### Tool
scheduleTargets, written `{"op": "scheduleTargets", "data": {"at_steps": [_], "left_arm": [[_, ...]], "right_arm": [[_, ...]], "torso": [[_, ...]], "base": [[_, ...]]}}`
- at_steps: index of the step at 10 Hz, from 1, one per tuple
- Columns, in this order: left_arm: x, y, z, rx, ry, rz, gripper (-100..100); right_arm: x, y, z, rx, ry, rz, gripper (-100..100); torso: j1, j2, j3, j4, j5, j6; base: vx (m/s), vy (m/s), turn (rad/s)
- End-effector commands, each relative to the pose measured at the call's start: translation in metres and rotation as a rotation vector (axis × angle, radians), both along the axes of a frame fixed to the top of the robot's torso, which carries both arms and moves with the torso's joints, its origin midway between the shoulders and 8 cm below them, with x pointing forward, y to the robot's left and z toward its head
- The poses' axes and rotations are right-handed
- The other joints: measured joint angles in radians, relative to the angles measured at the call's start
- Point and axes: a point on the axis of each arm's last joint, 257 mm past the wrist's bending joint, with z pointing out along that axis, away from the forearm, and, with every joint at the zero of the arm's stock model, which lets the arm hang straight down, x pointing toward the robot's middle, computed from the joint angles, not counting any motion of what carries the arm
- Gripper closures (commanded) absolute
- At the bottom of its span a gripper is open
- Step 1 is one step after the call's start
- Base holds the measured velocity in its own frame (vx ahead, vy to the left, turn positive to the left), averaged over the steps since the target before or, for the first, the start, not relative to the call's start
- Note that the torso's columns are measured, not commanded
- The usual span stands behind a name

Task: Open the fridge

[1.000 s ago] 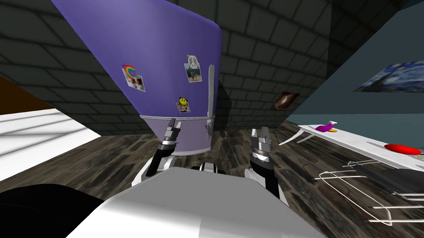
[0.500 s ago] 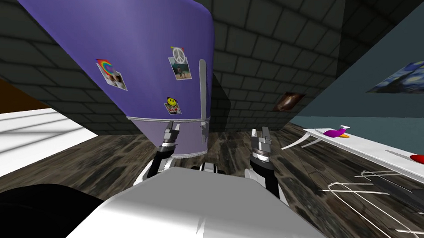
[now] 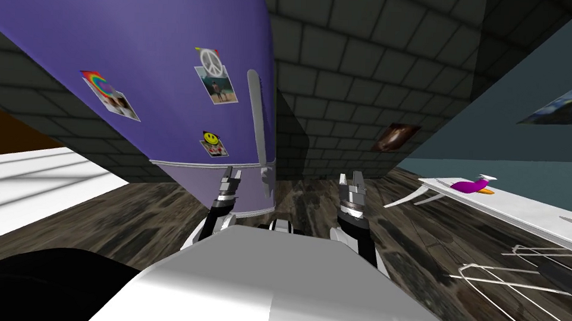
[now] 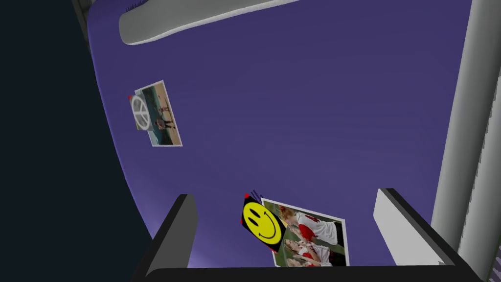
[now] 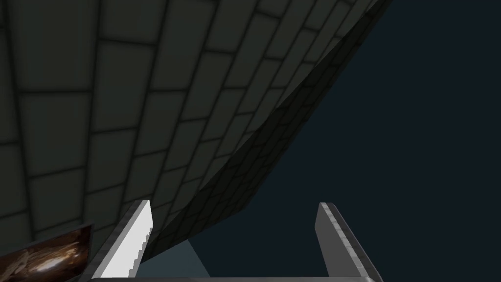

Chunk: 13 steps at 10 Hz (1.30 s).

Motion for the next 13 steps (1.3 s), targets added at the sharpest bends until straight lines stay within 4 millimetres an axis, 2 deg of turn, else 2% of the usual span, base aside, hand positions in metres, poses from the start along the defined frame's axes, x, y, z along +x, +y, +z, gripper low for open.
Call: {"op": "scheduleTargets", "data": {"at_steps": [1,5,9,13], "left_arm": [[-0.003,0.011,-0.014,-0.02,0.006,0.011,-100],[-0.011,0.028,-0.042,-0.104,0.009,0.054,-100],[-0.016,0.032,-0.059,-0.189,0.003,0.095,-100],[-0.017,0.037,-0.035,-0.171,-0.006,0.094,-100]], "right_arm": [[0.0,0.0,0.0,0.0,0.0,0.0,0],[0.0,0.0,0.0,0.0,0.0,0.0,0],[0.0,0.0,0.0,0.0,0.0,0.0,0],[0.0,0.0,0.0,0.0,0.0,0.0,0]], "torso": [[-0.001,0.0,0.0,0.0,0.0,0.0],[0.0,0.001,0.001,0.0,0.0,0.0],[0.0,0.001,0.001,-0.001,0.002,0.004],[0.001,-0.001,-0.001,0.0,0.0,0.0]], "base": [[0.158,-0.216,0.051],[0.165,-0.197,0.052],[0.097,-0.12,0.039],[0.03,-0.007,0.005]]}}
